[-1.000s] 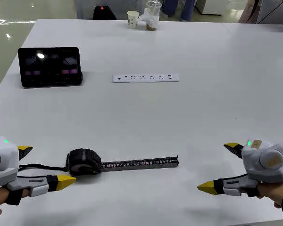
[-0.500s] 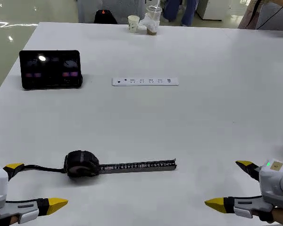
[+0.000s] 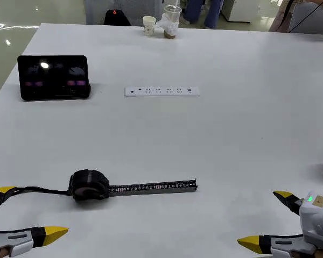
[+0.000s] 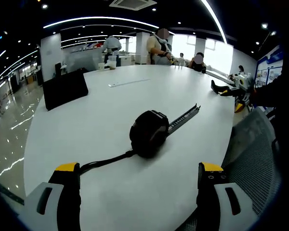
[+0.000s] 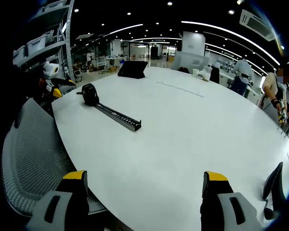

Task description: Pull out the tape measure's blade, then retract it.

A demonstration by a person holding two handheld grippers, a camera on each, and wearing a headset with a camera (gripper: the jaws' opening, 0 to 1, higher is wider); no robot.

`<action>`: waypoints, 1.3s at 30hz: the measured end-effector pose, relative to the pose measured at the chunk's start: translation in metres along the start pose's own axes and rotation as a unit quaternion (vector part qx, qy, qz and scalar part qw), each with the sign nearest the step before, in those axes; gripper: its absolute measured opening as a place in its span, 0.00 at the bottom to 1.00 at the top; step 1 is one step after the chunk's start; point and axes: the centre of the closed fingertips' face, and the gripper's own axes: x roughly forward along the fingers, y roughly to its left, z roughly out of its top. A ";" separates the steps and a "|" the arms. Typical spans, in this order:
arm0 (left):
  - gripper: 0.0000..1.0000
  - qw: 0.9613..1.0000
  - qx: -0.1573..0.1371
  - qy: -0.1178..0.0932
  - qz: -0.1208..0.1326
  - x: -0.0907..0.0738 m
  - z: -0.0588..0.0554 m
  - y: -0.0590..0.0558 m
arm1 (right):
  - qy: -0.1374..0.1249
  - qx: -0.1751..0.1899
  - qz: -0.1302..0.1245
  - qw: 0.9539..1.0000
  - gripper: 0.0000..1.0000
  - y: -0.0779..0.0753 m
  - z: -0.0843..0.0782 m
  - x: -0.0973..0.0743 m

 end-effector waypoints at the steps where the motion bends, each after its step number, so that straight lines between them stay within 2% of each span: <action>1: 0.99 1.000 0.000 0.000 0.000 0.000 0.000 0.000 | 0.001 0.000 0.000 1.000 0.99 0.000 0.000 0.000; 13: 0.99 1.000 -0.010 -0.003 0.001 -0.001 0.001 -0.004 | 0.000 -0.007 0.002 1.000 0.99 -0.004 0.005 0.000; 18: 0.99 1.000 -0.010 -0.006 -0.002 0.002 0.007 -0.010 | 0.004 -0.008 0.003 1.000 0.99 -0.005 0.007 0.000; 21: 0.99 1.000 -0.006 -0.004 0.000 0.005 0.009 -0.011 | 0.016 -0.013 0.006 1.000 0.99 -0.006 0.005 0.002; 26: 0.99 1.000 -0.005 -0.003 -0.005 0.013 0.016 -0.019 | 0.013 -0.021 0.009 1.000 0.99 -0.009 0.013 0.003; 33: 0.99 1.000 -0.019 -0.001 0.001 0.025 0.023 -0.024 | 0.014 -0.031 0.016 0.999 0.99 -0.011 0.024 0.008; 39: 0.99 1.000 -0.012 -0.008 0.009 0.028 0.033 -0.028 | 0.021 -0.051 0.024 0.998 0.99 -0.012 0.031 0.012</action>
